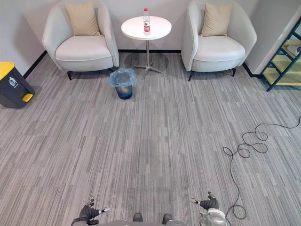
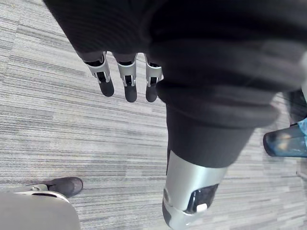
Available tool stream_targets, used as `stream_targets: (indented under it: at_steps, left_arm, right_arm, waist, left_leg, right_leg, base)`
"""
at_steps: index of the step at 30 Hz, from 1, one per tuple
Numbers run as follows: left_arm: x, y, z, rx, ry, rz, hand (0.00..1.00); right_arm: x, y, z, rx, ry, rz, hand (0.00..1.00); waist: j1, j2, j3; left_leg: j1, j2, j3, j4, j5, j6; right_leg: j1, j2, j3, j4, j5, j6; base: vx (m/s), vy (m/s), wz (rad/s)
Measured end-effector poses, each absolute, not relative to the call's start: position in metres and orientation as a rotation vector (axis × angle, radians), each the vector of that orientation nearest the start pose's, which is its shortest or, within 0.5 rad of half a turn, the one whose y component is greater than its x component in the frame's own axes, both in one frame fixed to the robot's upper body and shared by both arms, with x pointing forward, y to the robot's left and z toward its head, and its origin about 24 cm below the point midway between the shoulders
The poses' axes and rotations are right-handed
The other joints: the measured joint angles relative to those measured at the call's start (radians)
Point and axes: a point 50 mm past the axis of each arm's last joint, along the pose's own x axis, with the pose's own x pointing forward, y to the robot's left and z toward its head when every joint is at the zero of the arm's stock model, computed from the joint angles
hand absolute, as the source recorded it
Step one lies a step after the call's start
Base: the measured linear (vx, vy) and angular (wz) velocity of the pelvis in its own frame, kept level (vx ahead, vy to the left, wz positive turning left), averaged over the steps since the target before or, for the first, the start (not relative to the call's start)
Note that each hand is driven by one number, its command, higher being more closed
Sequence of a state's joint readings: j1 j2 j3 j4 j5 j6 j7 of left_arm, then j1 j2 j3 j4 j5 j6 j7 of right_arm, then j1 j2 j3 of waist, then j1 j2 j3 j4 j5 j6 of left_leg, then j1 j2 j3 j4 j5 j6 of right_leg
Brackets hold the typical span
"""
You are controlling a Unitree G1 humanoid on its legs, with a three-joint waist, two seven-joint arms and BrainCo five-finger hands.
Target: Gather rubbish on tea table into small bin, then transfer packed bag to large trash can.
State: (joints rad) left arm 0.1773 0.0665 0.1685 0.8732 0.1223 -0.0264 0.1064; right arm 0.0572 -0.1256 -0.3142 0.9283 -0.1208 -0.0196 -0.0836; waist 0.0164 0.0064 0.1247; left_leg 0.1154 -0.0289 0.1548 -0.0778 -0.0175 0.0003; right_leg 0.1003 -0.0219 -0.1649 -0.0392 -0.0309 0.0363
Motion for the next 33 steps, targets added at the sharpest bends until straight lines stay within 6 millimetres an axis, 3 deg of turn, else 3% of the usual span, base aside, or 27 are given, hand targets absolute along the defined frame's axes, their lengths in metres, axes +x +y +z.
stream_targets:
  at_steps: [13, 17, 20, 23, 25, 28, 31, 33]
  left_arm:
    - [0.092, 0.217, -0.148, 0.175, 1.017, 0.268, 0.0]
    - [0.092, 0.217, -0.148, 0.173, 1.016, 0.267, 0.0]
    - [0.091, 0.217, -0.149, 0.166, 1.021, 0.257, 0.0]
    - [0.091, 0.217, -0.149, 0.165, 1.02, 0.256, 0.0]
    - [0.091, 0.217, -0.148, 0.165, 1.018, 0.257, 0.0]
    - [0.092, 0.225, -0.146, 0.185, 1.013, 0.263, 0.0]
    - [0.099, 0.23, -0.143, 0.2, 0.987, 0.268, 0.0]
    - [0.11, 0.229, -0.14, 0.199, 0.959, 0.264, 0.0]
  right_arm:
    - [0.124, -0.247, -0.137, -0.126, 0.955, -0.381, 0.0]
    - [0.13, -0.247, -0.135, -0.129, 0.94, -0.376, 0.0]
    - [0.131, -0.248, -0.135, -0.128, 0.951, -0.38, 0.0]
    - [0.127, -0.248, -0.136, -0.129, 0.964, -0.383, 0.0]
    - [0.124, -0.249, -0.137, -0.129, 0.972, -0.384, 0.0]
    - [0.122, -0.249, -0.138, -0.13, 0.981, -0.383, 0.0]
    - [0.124, -0.252, -0.138, -0.14, 0.984, -0.381, 0.0]
    - [0.127, -0.259, -0.135, -0.161, 0.978, -0.384, 0.0]
  waist:
    - [0.001, -0.004, 0.002]
    - [0.004, -0.005, 0.004]
    - [0.007, -0.002, 0.007]
    - [0.005, 0.005, 0.012]
    - [0.002, 0.012, 0.022]
    - [-0.003, 0.003, 0.058]
    - [-0.005, 0.006, 0.069]
    - [-0.016, 0.028, 0.094]
  left_leg:
    - [-0.017, 0.001, 0.025, -0.011, -0.005, 0.006]
    - [-0.055, 0.006, 0.054, 0.043, -0.047, 0.019]
    - [-0.092, 0.012, 0.085, 0.139, -0.117, 0.029]
    - [-0.103, 0.009, 0.103, 0.213, -0.183, 0.045]
    - [-0.085, -0.001, 0.109, 0.233, -0.214, 0.052]
    - [-0.005, -0.025, 0.097, 0.221, -0.235, 0.072]
    - [0.028, -0.015, 0.077, 0.209, -0.247, 0.065]
    - [0.063, 0.021, 0.05, 0.187, -0.253, 0.053]
  right_leg:
    - [-0.025, 0.003, 0.012, -0.007, 0.0, 0.0]
    - [-0.059, 0.001, 0.041, 0.012, -0.005, 0.002]
    - [-0.119, -0.012, 0.06, 0.131, -0.074, 0.014]
    - [-0.188, -0.042, 0.054, 0.313, -0.159, 0.053]
    - [-0.264, -0.079, 0.02, 0.521, -0.193, 0.094]
    - [-0.365, -0.16, -0.059, 0.821, -0.214, 0.087]
    - [-0.426, -0.171, -0.117, 0.834, -0.255, 0.076]
    - [-0.473, -0.141, -0.173, 0.748, -0.264, 0.06]
  base:
    - [0.0, -0.009, -0.03]
    - [0.01, 0.004, -0.26]
    - [0.06, 0.045, -0.27]
    - [0.1, 0.091, -0.18]
    - [0.13, 0.117, -0.08]
    - [0.21, 0.077, 0.1]
    - [0.24, 0.005, 0.2]
    - [0.34, -0.079, 0.37]
